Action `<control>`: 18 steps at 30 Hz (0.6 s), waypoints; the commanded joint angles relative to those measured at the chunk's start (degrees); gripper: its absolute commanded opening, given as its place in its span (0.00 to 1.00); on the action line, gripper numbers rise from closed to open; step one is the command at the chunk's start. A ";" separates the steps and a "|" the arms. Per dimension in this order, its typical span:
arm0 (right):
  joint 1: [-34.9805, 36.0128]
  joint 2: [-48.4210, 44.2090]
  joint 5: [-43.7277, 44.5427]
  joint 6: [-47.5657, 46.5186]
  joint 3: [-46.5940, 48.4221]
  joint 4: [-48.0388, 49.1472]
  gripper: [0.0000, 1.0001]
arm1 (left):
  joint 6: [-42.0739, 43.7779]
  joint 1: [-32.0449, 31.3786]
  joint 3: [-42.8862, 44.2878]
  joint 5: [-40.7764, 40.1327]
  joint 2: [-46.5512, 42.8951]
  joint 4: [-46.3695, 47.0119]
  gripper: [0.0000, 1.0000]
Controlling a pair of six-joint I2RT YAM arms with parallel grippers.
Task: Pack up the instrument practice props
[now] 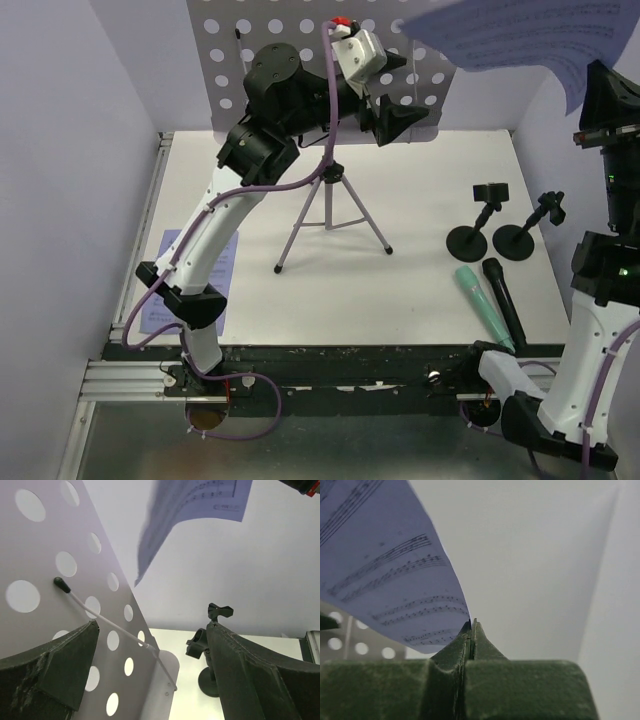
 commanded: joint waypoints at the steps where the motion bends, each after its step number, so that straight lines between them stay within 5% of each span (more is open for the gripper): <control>1: -0.49 -4.81 16.12 -5.56 -4.73 -7.45 0.00 | 3.90 0.47 -2.46 -1.27 -6.15 -1.15 0.99; 7: -0.57 -12.46 25.09 -8.64 -10.97 -21.23 0.00 | 11.28 0.47 -10.89 -8.91 -14.06 -3.70 0.99; 11: -0.66 -16.24 27.48 -8.12 -13.61 -37.82 0.00 | 17.43 0.47 -20.02 -2.88 -20.73 -4.93 0.99; 15: -0.49 -20.99 16.26 -10.38 -19.58 -53.48 0.00 | 24.03 0.47 -33.29 4.43 -27.59 -8.00 0.99; 18: -0.49 -25.64 -1.13 -17.05 -24.85 -56.85 0.01 | 27.99 0.47 -42.42 5.41 -32.68 -11.26 0.98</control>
